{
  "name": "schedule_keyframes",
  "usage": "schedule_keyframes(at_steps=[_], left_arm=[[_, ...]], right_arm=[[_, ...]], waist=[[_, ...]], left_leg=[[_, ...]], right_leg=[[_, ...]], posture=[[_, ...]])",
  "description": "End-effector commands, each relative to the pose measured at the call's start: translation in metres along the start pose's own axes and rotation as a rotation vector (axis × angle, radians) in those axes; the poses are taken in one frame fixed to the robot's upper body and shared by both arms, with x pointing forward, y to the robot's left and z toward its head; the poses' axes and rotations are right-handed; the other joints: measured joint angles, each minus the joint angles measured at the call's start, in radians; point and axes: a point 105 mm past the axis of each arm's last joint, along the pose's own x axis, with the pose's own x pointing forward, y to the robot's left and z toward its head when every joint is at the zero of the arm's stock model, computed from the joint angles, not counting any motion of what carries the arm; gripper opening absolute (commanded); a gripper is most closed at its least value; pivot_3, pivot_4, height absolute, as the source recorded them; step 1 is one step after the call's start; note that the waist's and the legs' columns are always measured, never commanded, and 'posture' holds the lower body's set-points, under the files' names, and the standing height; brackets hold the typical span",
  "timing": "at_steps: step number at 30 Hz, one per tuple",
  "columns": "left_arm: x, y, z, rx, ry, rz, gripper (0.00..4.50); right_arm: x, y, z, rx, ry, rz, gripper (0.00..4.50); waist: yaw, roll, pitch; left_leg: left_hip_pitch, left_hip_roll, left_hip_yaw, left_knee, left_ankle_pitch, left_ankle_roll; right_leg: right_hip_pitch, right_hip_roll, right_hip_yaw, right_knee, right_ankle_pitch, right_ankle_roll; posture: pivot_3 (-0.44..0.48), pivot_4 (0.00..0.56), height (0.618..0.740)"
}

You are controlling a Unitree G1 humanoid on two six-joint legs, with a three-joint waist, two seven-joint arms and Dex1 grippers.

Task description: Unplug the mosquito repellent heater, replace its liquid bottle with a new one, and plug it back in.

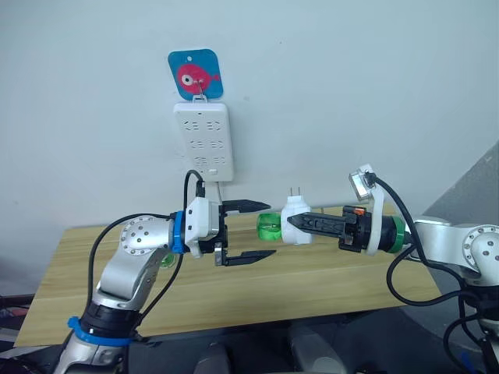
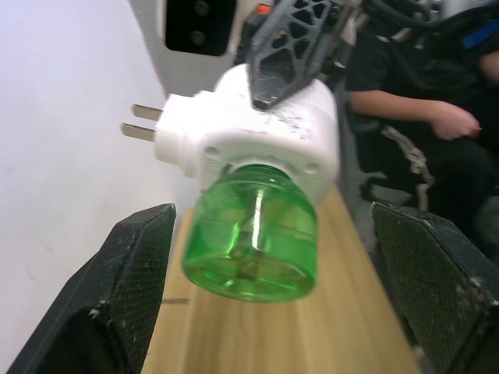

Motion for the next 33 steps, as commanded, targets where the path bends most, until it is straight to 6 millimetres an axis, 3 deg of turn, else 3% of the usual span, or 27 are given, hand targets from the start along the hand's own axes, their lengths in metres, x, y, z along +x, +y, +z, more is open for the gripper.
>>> schedule_keyframes(at_steps=[1, 4, 7, 10, 12, 16, 19, 23, 26, 31, 33], left_arm=[[0.003, 0.001, 0.003, 0.056, -0.008, -0.022, 4.2], [0.003, -0.002, -0.002, 0.05, -0.003, -0.038, 4.2], [0.005, 0.0, 0.0, 0.051, -0.019, -0.036, 3.58], [0.005, 0.003, 0.001, 0.045, -0.025, -0.031, 2.57], [0.004, 0.004, 0.001, 0.04, -0.02, -0.034, 2.32], [-0.001, 0.004, -0.002, -0.1, 0.026, -0.077, 2.32], [-0.009, 0.003, -0.008, -0.448, 0.123, -0.122, 2.32], [-0.021, 0.005, 0.003, -0.823, 0.22, -0.236, 2.32], [-0.018, 0.018, 0.013, -0.856, 0.198, -0.237, 2.32], [-0.018, 0.02, 0.019, -0.767, 0.175, -0.268, 2.32], [-0.017, 0.015, 0.02, -0.703, 0.174, -0.291, 3.07]], right_arm=[[-0.003, 0.012, 0.008, -0.026, -0.045, 0.039, 3.02], [-0.003, 0.013, 0.008, -0.027, -0.049, 0.043, 3.02], [-0.003, 0.014, 0.007, -0.028, -0.049, 0.048, 3.02], [-0.003, 0.014, 0.006, -0.031, -0.046, 0.049, 3.02], [-0.003, 0.015, 0.006, -0.034, -0.045, 0.052, 3.02], [-0.003, 0.021, 0.005, -0.057, -0.025, 0.081, 3.02], [-0.005, 0.03, 0.0, -0.104, 0.032, 0.109, 3.02], [-0.005, 0.043, -0.01, -0.205, 0.126, 0.168, 3.02], [-0.005, 0.049, -0.011, -0.228, 0.137, 0.202, 3.02], [-0.005, 0.05, -0.007, -0.226, 0.12, 0.215, 3.02], [-0.005, 0.05, -0.006, -0.211, 0.106, 0.211, 3.02]], waist=[[-0.002, 0.0, 0.0], [-0.003, 0.0, 0.0], [-0.002, 0.0, 0.0], [-0.002, 0.0, 0.0], [-0.002, 0.0, 0.0], [-0.003, 0.0, 0.0], [-0.005, 0.0, 0.0], [-0.006, 0.001, 0.001], [-0.005, 0.001, 0.001], [-0.005, 0.001, 0.001], [-0.004, 0.001, 0.001]], left_leg=[[0.0, 0.0, 0.0, 0.0, 0.0, 0.0], [0.0, 0.0, 0.0, -0.001, 0.0, 0.0], [0.0, 0.0, 0.0, -0.001, 0.0, 0.0], [0.0, 0.0, 0.0, 0.0, 0.0, 0.0], [0.0, 0.0, 0.0, 0.0, 0.0, 0.0], [0.0, 0.0, 0.0, 0.0, 0.0, 0.0], [-0.001, 0.0, -0.002, 0.0, 0.0, 0.0], [0.0, 0.0, -0.002, 0.0, 0.0, 0.0], [0.0, 0.0, -0.003, 0.0, 0.0, 0.0], [0.0, 0.001, -0.003, -0.001, 0.0, 0.0], [0.0, 0.001, -0.003, -0.001, 0.0, 0.0]], right_leg=[[0.0, 0.0, 0.0, 0.0, 0.0, 0.0], [0.0, 0.0, 0.0, 0.0, 0.0, 0.0], [0.0, 0.0, 0.0, 0.0, 0.0, 0.0], [0.0, 0.0, 0.0, 0.0, 0.0, 0.0], [0.0, 0.0, 0.0, 0.0, 0.0, 0.0], [0.0, 0.0, -0.001, 0.0, 0.0, 0.0], [0.0, 0.001, -0.001, 0.0, 0.0, 0.0], [-0.001, 0.001, -0.002, 0.001, 0.0, 0.0], [0.0, 0.001, -0.003, 0.001, 0.0, 0.0], [-0.001, 0.002, -0.003, 0.0, 0.0, 0.0], [-0.001, 0.002, -0.003, 0.0, 0.0, 0.0]], posture=[[-0.231, 0.109, 0.724], [-0.235, 0.11, 0.724], [-0.235, 0.11, 0.724], [-0.236, 0.112, 0.724], [-0.236, 0.112, 0.724], [-0.236, 0.11, 0.724], [-0.229, 0.108, 0.724], [-0.227, 0.107, 0.724], [-0.227, 0.107, 0.724], [-0.227, 0.102, 0.724], [-0.224, 0.101, 0.724]])
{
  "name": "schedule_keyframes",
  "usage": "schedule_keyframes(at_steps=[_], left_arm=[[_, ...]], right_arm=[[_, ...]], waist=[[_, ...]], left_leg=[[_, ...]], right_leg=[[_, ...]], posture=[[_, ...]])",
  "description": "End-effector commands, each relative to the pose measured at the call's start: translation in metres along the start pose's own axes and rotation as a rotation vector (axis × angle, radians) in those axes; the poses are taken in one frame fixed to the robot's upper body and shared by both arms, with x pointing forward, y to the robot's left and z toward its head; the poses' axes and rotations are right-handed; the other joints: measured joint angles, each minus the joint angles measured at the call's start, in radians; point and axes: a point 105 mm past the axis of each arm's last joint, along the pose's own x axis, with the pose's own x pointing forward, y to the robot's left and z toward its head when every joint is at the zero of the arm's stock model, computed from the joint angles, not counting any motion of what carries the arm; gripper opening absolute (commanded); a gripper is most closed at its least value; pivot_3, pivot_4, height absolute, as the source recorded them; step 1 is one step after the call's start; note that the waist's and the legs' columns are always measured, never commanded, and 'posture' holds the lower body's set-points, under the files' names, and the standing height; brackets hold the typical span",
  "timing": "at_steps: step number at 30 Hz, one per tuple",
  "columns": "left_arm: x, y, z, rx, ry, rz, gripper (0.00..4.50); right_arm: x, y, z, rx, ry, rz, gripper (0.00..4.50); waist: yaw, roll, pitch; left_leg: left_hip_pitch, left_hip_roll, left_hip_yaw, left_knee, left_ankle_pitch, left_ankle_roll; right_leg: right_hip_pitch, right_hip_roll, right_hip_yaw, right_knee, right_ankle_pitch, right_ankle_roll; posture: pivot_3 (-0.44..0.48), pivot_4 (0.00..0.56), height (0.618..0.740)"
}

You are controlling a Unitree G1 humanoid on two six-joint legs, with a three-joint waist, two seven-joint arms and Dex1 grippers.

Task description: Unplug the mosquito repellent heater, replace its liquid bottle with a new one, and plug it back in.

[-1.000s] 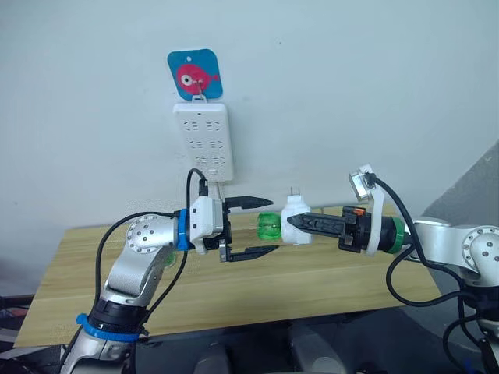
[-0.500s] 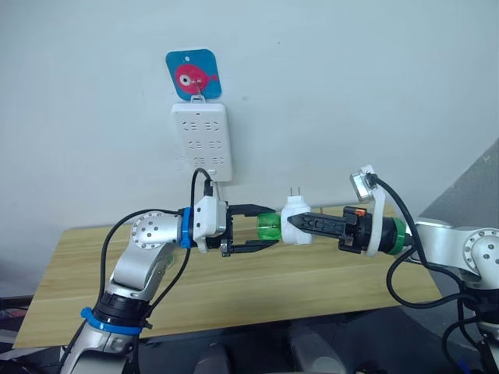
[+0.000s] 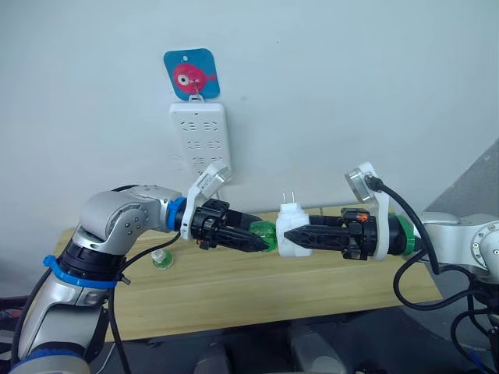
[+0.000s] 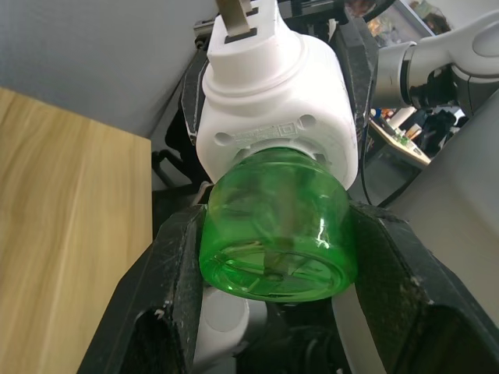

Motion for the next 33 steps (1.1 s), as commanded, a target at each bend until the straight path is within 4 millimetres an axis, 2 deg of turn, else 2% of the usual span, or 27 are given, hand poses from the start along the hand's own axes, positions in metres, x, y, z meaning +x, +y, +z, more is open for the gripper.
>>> schedule_keyframes(at_steps=[1, 4, 7, 13, 16, 18, 24, 33], left_arm=[[-0.01, 0.001, 0.002, 0.13, 0.013, 0.065, 3.32], [-0.007, 0.0, 0.005, 0.265, -0.007, 0.101, 4.23], [-0.008, -0.004, 0.005, 0.407, -0.027, 0.156, 4.24], [-0.014, -0.005, -0.008, 0.766, -0.062, 0.291, 4.24], [-0.014, -0.006, -0.016, 0.899, -0.062, 0.302, 4.24], [-0.011, -0.005, -0.014, 0.987, -0.093, 0.324, 4.24], [0.002, 0.004, -0.013, 1.114, -0.158, 0.347, 4.24], [0.01, 0.005, -0.012, 1.128, -0.194, 0.336, 4.24]], right_arm=[[-0.001, 0.02, 0.004, -0.028, -0.005, 0.09, 3.02], [-0.003, 0.017, 0.006, -0.003, -0.026, 0.076, 3.02], [-0.005, 0.011, 0.007, 0.03, -0.046, 0.054, 3.02], [-0.011, -0.005, 0.008, 0.104, -0.096, -0.004, 3.02], [-0.011, -0.009, 0.01, 0.121, -0.115, -0.009, 3.02], [-0.011, -0.009, 0.01, 0.125, -0.118, -0.009, 3.02], [-0.01, -0.009, 0.01, 0.126, -0.117, -0.007, 3.02], [-0.008, -0.007, 0.01, 0.119, -0.111, 0.001, 3.02]], waist=[[0.001, 0.0, 0.0], [0.003, 0.0, 0.0], [0.004, 0.0, 0.0], [0.004, 0.0, 0.0], [0.005, 0.0, 0.0], [0.006, 0.0, 0.0], [0.006, 0.0, 0.0], [0.003, 0.0, 0.0]], left_leg=[[0.0, 0.0, 0.0, 0.0, 0.0, 0.0], [0.0, 0.0, 0.0, 0.0, 0.0, 0.0], [0.0, 0.0, 0.001, 0.001, 0.0, 0.0], [0.0, 0.0, 0.002, 0.001, 0.0, 0.0], [0.0, 0.0, 0.002, 0.001, 0.0, 0.0], [0.0, 0.0, 0.002, 0.002, 0.0, 0.0], [0.0, 0.0, 0.002, 0.002, 0.0, 0.0], [0.0, 0.0, 0.002, 0.002, 0.0, 0.0]], right_leg=[[0.0, 0.0, 0.0, 0.0, 0.0, 0.0], [0.0, 0.0, 0.001, 0.0, 0.0, 0.0], [0.0, 0.0, 0.001, 0.0, 0.0, 0.0], [0.001, 0.0, 0.002, 0.0, 0.0, 0.0], [0.001, -0.001, 0.002, -0.001, 0.0, 0.0], [0.001, -0.001, 0.002, -0.001, 0.0, 0.0], [0.002, -0.001, 0.002, -0.001, 0.001, 0.0], [0.002, -0.001, 0.002, 0.0, 0.001, 0.0]], posture=[[-0.224, 0.101, 0.724], [-0.225, 0.1, 0.724], [-0.224, 0.102, 0.724], [-0.22, 0.103, 0.724], [-0.214, 0.105, 0.724], [-0.214, 0.105, 0.724], [-0.208, 0.102, 0.724], [-0.217, 0.104, 0.724]])
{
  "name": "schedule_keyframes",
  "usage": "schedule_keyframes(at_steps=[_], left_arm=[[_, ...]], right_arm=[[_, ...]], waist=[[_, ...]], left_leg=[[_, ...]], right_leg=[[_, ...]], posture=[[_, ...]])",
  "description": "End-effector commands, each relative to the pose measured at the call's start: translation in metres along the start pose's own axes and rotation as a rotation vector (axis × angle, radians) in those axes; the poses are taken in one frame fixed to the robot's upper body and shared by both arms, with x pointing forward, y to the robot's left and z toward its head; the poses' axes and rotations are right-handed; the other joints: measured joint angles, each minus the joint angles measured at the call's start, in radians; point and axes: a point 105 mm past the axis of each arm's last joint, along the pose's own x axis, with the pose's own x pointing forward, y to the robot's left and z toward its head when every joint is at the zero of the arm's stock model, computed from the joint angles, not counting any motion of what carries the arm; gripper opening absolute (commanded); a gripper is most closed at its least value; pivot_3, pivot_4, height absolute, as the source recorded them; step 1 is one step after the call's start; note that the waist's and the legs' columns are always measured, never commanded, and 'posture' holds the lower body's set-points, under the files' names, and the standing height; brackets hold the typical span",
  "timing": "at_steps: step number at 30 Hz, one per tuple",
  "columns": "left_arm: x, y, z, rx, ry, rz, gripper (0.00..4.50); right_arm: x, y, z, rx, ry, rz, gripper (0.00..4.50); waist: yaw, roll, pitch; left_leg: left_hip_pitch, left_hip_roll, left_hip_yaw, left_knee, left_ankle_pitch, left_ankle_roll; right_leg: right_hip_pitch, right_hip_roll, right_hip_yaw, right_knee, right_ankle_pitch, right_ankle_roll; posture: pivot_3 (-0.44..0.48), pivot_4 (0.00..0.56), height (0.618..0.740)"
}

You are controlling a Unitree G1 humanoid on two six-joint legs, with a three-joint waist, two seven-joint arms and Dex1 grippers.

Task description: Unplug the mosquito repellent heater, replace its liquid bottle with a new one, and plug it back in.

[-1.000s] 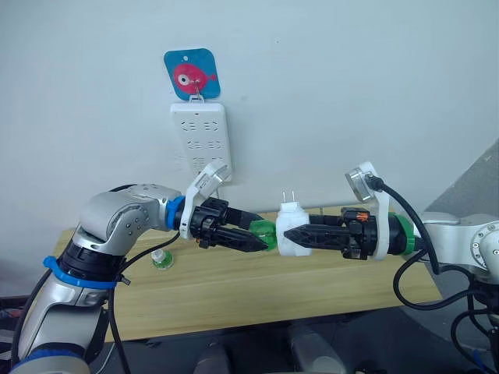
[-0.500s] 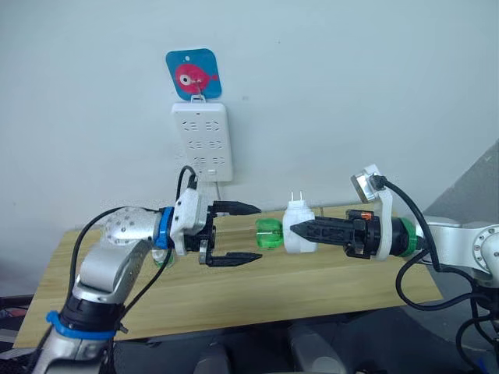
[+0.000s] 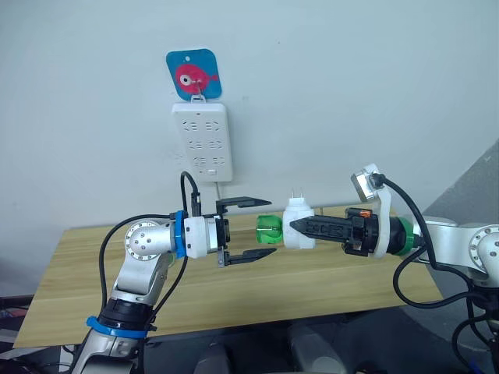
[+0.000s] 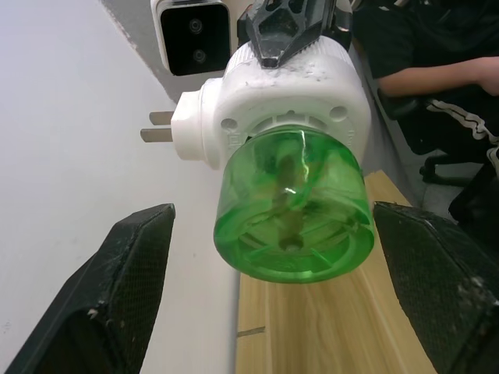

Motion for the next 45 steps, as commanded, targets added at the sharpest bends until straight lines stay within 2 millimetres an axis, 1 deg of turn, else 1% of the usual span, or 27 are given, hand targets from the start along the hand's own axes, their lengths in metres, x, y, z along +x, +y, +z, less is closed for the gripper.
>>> schedule_keyframes(at_steps=[1, 3, 7, 8, 10, 12, 14, 15, 16, 18, 19, 20, 21, 23, 26, 27, 29, 30, 32, 34, 35, 37, 39, 43, 44, 45], left_arm=[[0.003, 0.005, 0.01, 0.041, -0.035, 0.003, 4.05], [0.005, 0.006, 0.012, 0.04, -0.045, 0.0, 3.65], [0.007, 0.008, 0.017, 0.036, -0.059, -0.013, 2.4], [0.006, 0.008, 0.018, 0.027, -0.054, -0.021, 2.24], [0.004, 0.008, 0.017, -0.008, -0.029, -0.045, 2.25], [0.0, 0.007, 0.007, -0.148, 0.056, -0.067, 2.25], [-0.005, 0.014, -0.002, -0.385, 0.145, -0.036, 2.25], [-0.007, 0.014, -0.003, -0.513, 0.187, -0.055, 2.25], [-0.011, 0.012, -0.004, -0.67, 0.24, -0.09, 2.25], [-0.019, 0.011, 0.003, -0.938, 0.294, -0.153, 2.25], [-0.022, 0.012, 0.007, -1.035, 0.306, -0.169, 2.25], [-0.023, 0.016, 0.01, -1.112, 0.308, -0.175, 2.25], [-0.023, 0.02, 0.012, -1.148, 0.301, -0.169, 2.25], [-0.022, 0.026, 0.015, -1.177, 0.3, -0.167, 2.25], [-0.018, 0.031, 0.02, -1.129, 0.264, -0.173, 2.25], [-0.017, 0.032, 0.022, -1.087, 0.245, -0.177, 2.25], [-0.015, 0.029, 0.025, -1.032, 0.236, -0.203, 2.25], [-0.014, 0.028, 0.026, -1.01, 0.225, -0.21, 2.97], [-0.012, 0.024, 0.027, -0.881, 0.223, -0.211, 3.56], [-0.012, 0.021, 0.028, -0.813, 0.208, -0.203, 4.18], [-0.012, 0.02, 0.029, -0.804, 0.196, -0.201, 4.19], [-0.014, 0.017, 0.027, -0.728, 0.195, -0.179, 4.19], [-0.019, 0.014, 0.023, -0.568, 0.204, -0.148, 4.19], [-0.024, 0.01, 0.017, -0.331, 0.196, -0.108, 4.19], [-0.025, 0.01, 0.016, -0.226, 0.175, -0.09, 4.19], [-0.027, 0.005, 0.016, -0.141, 0.154, -0.106, 4.19]], right_arm=[[-0.001, 0.011, 0.008, -0.028, -0.032, 0.04, 3.02], [-0.001, 0.011, 0.008, -0.029, -0.032, 0.04, 3.02], [-0.001, 0.011, 0.008, -0.028, -0.028, 0.037, 3.02], [-0.001, 0.01, 0.008, -0.029, -0.026, 0.034, 3.02], [0.0, 0.01, 0.008, -0.029, -0.025, 0.029, 3.02], [0.0, 0.01, 0.008, -0.034, -0.019, 0.026, 3.02], [0.0, 0.01, 0.006, -0.078, 0.006, 0.013, 3.02], [0.0, 0.011, 0.005, -0.105, 0.02, 0.014, 3.02], [0.001, 0.013, 0.004, -0.128, 0.029, 0.019, 3.02], [0.003, 0.017, 0.003, -0.192, 0.055, 0.034, 3.02], [0.003, 0.019, 0.003, -0.218, 0.068, 0.042, 3.02], [0.004, 0.021, 0.002, -0.234, 0.073, 0.052, 3.02], [0.004, 0.022, 0.002, -0.246, 0.077, 0.063, 3.02], [0.005, 0.025, 0.002, -0.257, 0.078, 0.085, 3.02], [0.005, 0.029, 0.003, -0.25, 0.07, 0.111, 3.02], [0.005, 0.029, 0.004, -0.244, 0.064, 0.114, 3.02], [0.005, 0.029, 0.005, -0.231, 0.051, 0.117, 3.02], [0.005, 0.029, 0.006, -0.224, 0.045, 0.117, 3.02], [0.005, 0.029, 0.008, -0.203, 0.03, 0.117, 3.02], [0.004, 0.028, 0.009, -0.191, 0.023, 0.114, 3.02], [0.004, 0.028, 0.009, -0.187, 0.022, 0.112, 3.02], [0.002, 0.026, 0.009, -0.17, 0.015, 0.104, 3.02], [0.0, 0.023, 0.01, -0.147, 0.001, 0.092, 3.02], [-0.002, 0.02, 0.011, -0.125, -0.013, 0.077, 3.02], [-0.002, 0.02, 0.011, -0.12, -0.015, 0.074, 3.02], [-0.002, 0.019, 0.011, -0.116, -0.017, 0.072, 3.02]], waist=[[0.001, 0.0, 0.0], [0.001, 0.0, 0.0], [0.0, 0.0, 0.0], [0.0, 0.0, 0.0], [0.0, 0.0, 0.0], [0.0, 0.0, 0.0], [0.0, 0.0, 0.0], [-0.001, 0.0, 0.0], [-0.001, 0.0, 0.0], [0.0, 0.0, 0.001], [0.0, 0.0, 0.001], [0.0, 0.001, 0.001], [0.0, 0.001, 0.001], [0.001, 0.001, 0.001], [0.001, 0.001, 0.001], [0.001, 0.001, 0.001], [0.003, 0.001, 0.001], [0.003, 0.001, 0.001], [0.002, 0.001, 0.001], [0.003, 0.001, 0.001], [0.004, 0.001, 0.001], [0.005, 0.001, 0.001], [0.005, 0.001, 0.001], [0.007, 0.001, 0.001], [0.008, 0.001, 0.001], [0.01, 0.001, 0.001]], left_leg=[[0.0, 0.0, 0.0, 0.0, 0.0, 0.0], [0.0, 0.0, 0.0, 0.0, 0.0, 0.0], [0.0, 0.0, 0.0, 0.0, 0.0, 0.0], [0.0, 0.0, 0.0, 0.0, 0.0, 0.0], [0.0, 0.0, 0.0, 0.0, 0.0, 0.0], [0.0, 0.0, -0.001, 0.0, 0.0, 0.0], [0.0, 0.0, -0.001, 0.0, 0.0, 0.0], [0.0, 0.0, -0.001, 0.0, 0.0, 0.0], [0.0, 0.0, -0.001, 0.0, 0.0, 0.0], [0.0, 0.0, -0.003, 0.0, 0.0, 0.0], [0.0, 0.0, -0.003, 0.0, 0.0, 0.0], [0.0, 0.0, -0.003, 0.0, 0.0, 0.0], [0.0, 0.0, -0.003, 0.0, 0.0, 0.0], [0.001, 0.0, -0.004, 0.0, 0.0, 0.0], [0.0, 0.0, -0.003, -0.001, 0.0, 0.0], [0.0, 0.0, -0.004, -0.001, 0.0, 0.0], [0.0, 0.0, -0.004, -0.001, 0.0, 0.0], [0.0, 0.0, -0.004, -0.001, 0.0, 0.0], [0.0, 0.0, -0.003, 0.0, 0.0, 0.0], [0.0, 0.0, -0.002, 0.0, 0.0, 0.0], [0.0, 0.0, -0.002, 0.0, 0.0, 0.0], [0.0, 0.0, -0.002, 0.0, 0.0, 0.0], [0.0, 0.0, -0.002, 0.0, 0.0, 0.0], [0.0, 0.0, -0.001, 0.0, 0.0, 0.0], [0.0, 0.0, -0.001, 0.0, 0.0, 0.0], [0.0, 0.0, -0.001, 0.0, 0.0, 0.0]], right_leg=[[0.0, 0.0, 0.0, 0.0, 0.0, 0.0], [0.0, 0.0, 0.0, 0.0, 0.0, 0.0], [0.0, 0.0, 0.0, 0.0, 0.0, 0.0], [0.0, 0.0, 0.0, 0.0, 0.0, 0.0], [0.0, 0.0, 0.0, 0.0, 0.0, 0.0], [0.0, 0.0, 0.0, 0.0, 0.0, 0.0], [0.0, 0.0, 0.0, 0.0, 0.0, 0.0], [0.0, 0.0, -0.001, 0.001, 0.0, 0.0], [0.0, 0.0, -0.001, 0.001, 0.0, 0.0], [0.0, 0.0, -0.002, 0.002, 0.0, 0.001], [0.0, 0.001, -0.003, 0.002, 0.0, 0.001], [0.0, 0.001, -0.003, 0.002, -0.001, 0.0], [0.0, 0.001, -0.003, 0.002, -0.001, 0.0], [0.0, 0.001, -0.004, 0.002, -0.001, 0.0], [-0.001, 0.001, -0.003, 0.002, -0.001, 0.0], [-0.001, 0.001, -0.003, 0.002, -0.001, 0.0], [-0.001, 0.001, -0.003, 0.002, -0.001, 0.0], [-0.001, 0.001, -0.003, 0.002, -0.001, 0.0], [-0.001, 0.001, -0.003, 0.002, -0.001, 0.0], [-0.001, 0.001, -0.002, 0.002, -0.001, 0.0], [-0.001, 0.001, -0.002, 0.002, -0.001, 0.0], [-0.001, 0.001, -0.002, 0.002, -0.001, 0.0], [-0.001, 0.001, -0.001, 0.002, -0.001, 0.0], [-0.001, 0.001, -0.001, 0.002, -0.001, -0.001], [-0.001, 0.001, -0.001, 0.002, -0.001, -0.001], [-0.001, 0.001, 0.0, 0.002, 0.0, -0.001]], posture=[[-0.216, 0.105, 0.724], [-0.216, 0.105, 0.724], [-0.216, 0.105, 0.724], [-0.216, 0.105, 0.724], [-0.216, 0.105, 0.724], [-0.216, 0.105, 0.724], [-0.216, 0.105, 0.724], [-0.216, 0.105, 0.724], [-0.193, 0.106, 0.724], [-0.19, 0.106, 0.724], [-0.191, 0.105, 0.724], [-0.191, 0.105, 0.724], [-0.191, 0.105, 0.724], [-0.19, 0.105, 0.724], [-0.19, 0.105, 0.724], [-0.19, 0.105, 0.724], [-0.19, 0.105, 0.724], [-0.19, 0.105, 0.724], [-0.19, 0.105, 0.724], [-0.188, 0.105, 0.724], [-0.188, 0.105, 0.724], [-0.19, 0.105, 0.724], [-0.191, 0.104, 0.724], [-0.191, 0.103, 0.724], [-0.191, 0.103, 0.724], [-0.191, 0.103, 0.724]])
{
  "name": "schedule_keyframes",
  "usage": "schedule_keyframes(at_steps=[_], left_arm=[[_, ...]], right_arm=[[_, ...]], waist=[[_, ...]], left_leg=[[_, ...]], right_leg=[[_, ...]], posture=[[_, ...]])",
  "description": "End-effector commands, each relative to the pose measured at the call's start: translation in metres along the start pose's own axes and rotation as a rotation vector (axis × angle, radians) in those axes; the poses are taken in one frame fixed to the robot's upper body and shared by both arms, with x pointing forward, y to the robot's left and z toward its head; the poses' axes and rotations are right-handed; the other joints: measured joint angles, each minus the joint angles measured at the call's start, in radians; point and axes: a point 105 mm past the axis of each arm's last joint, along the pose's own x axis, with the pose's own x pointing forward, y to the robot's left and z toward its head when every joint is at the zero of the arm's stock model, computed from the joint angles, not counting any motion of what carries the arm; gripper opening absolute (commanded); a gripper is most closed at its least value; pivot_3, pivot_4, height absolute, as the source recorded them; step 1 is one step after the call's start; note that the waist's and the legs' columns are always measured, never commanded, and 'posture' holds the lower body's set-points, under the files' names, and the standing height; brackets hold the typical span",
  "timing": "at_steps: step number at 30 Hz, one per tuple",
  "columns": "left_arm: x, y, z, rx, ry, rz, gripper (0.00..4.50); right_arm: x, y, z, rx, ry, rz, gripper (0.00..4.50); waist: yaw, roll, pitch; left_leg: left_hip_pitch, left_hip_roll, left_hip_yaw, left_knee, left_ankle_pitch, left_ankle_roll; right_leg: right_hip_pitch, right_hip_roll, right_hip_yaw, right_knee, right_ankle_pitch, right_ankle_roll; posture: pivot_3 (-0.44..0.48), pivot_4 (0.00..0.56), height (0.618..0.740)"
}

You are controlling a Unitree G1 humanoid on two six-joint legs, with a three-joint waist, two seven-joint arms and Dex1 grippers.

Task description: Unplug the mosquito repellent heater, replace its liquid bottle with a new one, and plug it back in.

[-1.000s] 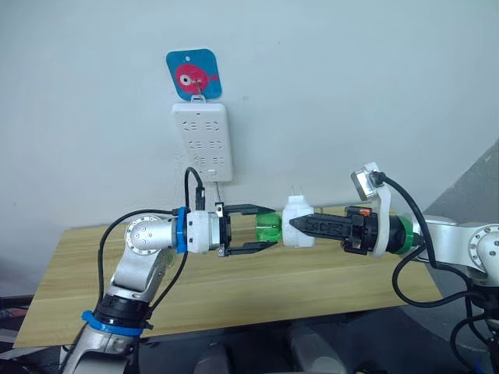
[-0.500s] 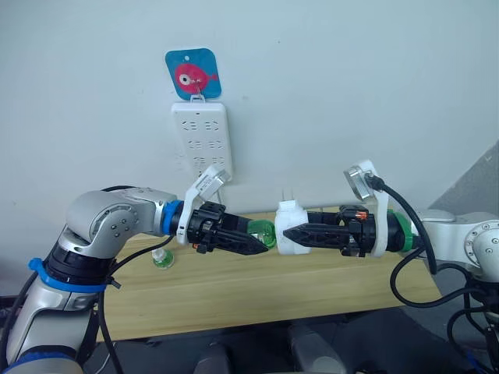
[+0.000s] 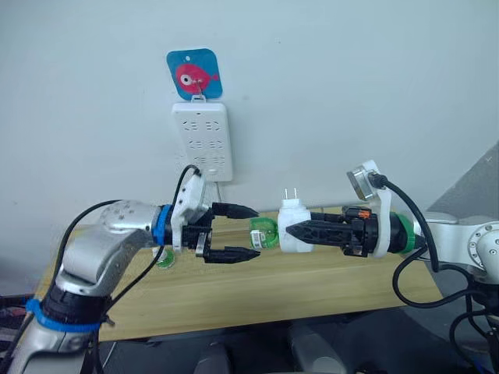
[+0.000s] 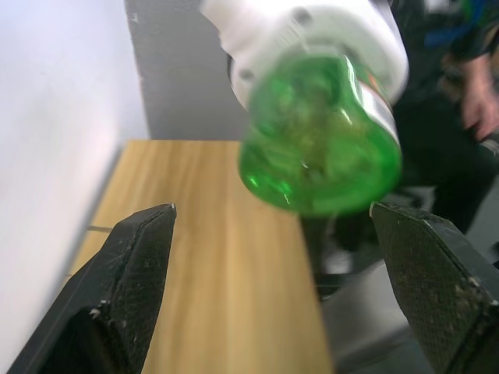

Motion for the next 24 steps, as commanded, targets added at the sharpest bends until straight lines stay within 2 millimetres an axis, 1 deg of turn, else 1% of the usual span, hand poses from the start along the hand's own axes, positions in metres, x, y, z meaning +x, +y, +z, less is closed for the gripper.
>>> schedule_keyframes(at_steps=[1, 3, 4, 7, 10, 14, 17, 21, 22, 24], left_arm=[[-0.006, -0.002, 0.008, 0.358, -0.066, 0.053, 4.19], [-0.004, -0.005, 0.007, 0.451, -0.105, 0.074, 4.19], [-0.002, -0.001, 0.008, 0.5, -0.126, 0.112, 4.19], [0.005, 0.002, 0.011, 0.562, -0.173, 0.152, 4.19], [0.013, 0.0, 0.011, 0.577, -0.195, 0.144, 4.19], [0.017, 0.0, 0.012, 0.548, -0.204, 0.125, 4.19], [0.017, -0.004, 0.014, 0.526, -0.212, 0.09, 3.61], [0.017, -0.004, 0.018, 0.504, -0.215, 0.082, 2.4], [0.017, -0.004, 0.018, 0.495, -0.214, 0.079, 2.23], [0.018, -0.004, 0.02, 0.485, -0.219, 0.077, 2.23]], right_arm=[[-0.005, 0.007, 0.01, -0.014, -0.048, 0.014, 3.02], [-0.005, 0.006, 0.01, -0.013, -0.048, 0.012, 3.02], [-0.005, 0.006, 0.01, -0.013, -0.047, 0.011, 3.02], [-0.005, 0.006, 0.009, -0.014, -0.045, 0.01, 3.02], [-0.004, 0.006, 0.009, -0.016, -0.041, 0.012, 3.02], [-0.003, 0.007, 0.009, -0.018, -0.037, 0.014, 3.02], [-0.003, 0.007, 0.008, -0.019, -0.033, 0.016, 3.02], [-0.003, 0.008, 0.007, -0.019, -0.03, 0.015, 3.02], [-0.003, 0.008, 0.007, -0.019, -0.03, 0.015, 3.02], [-0.002, 0.007, 0.007, -0.019, -0.03, 0.016, 3.02]], waist=[[0.003, 0.0, 0.0], [0.004, 0.0, -0.001], [0.004, 0.0, -0.001], [0.003, 0.0, -0.001], [0.001, 0.0, -0.001], [-0.003, 0.0, -0.001], [-0.006, 0.0, -0.001], [-0.006, 0.0, -0.001], [-0.006, 0.0, -0.001], [-0.006, 0.0, -0.001]], left_leg=[[0.0, 0.0, 0.001, 0.0, 0.0, 0.0], [0.0, 0.0, 0.001, 0.0, 0.0, 0.0], [0.0, 0.0, 0.002, 0.0, 0.0, 0.0], [0.0, -0.001, 0.002, 0.001, 0.0, 0.0], [0.0, -0.001, 0.002, 0.001, 0.0, 0.0], [0.0, -0.001, 0.001, 0.0, 0.0, 0.0], [0.0, 0.0, 0.001, 0.001, 0.0, 0.0], [0.0, 0.0, 0.001, 0.001, 0.0, 0.0], [0.0, 0.0, 0.001, 0.001, 0.0, 0.0], [0.0, 0.0, 0.001, 0.001, 0.0, 0.0]], right_leg=[[0.0, 0.0, 0.001, 0.0, 0.0, 0.0], [0.0, 0.0, 0.001, -0.001, 0.0, 0.0], [0.0, -0.001, 0.001, -0.001, 0.001, -0.001], [0.0, -0.001, 0.001, -0.001, 0.001, 0.0], [0.0, -0.001, 0.001, -0.001, 0.001, 0.0], [0.0, -0.001, 0.001, 0.0, 0.001, 0.0], [0.0, -0.001, 0.0, 0.0, 0.001, 0.0], [0.0, -0.001, 0.0, 0.0, 0.001, 0.001], [0.001, -0.001, 0.0, 0.0, 0.001, 0.001], [0.001, -0.001, 0.0, 0.0, 0.001, 0.001]], posture=[[-0.191, 0.103, 0.724], [-0.191, 0.103, 0.724], [-0.191, 0.098, 0.724], [-0.191, 0.098, 0.724], [-0.191, 0.094, 0.724], [-0.191, 0.094, 0.724], [-0.195, 0.092, 0.724], [-0.195, 0.093, 0.724], [-0.195, 0.093, 0.724], [-0.192, 0.095, 0.724]])
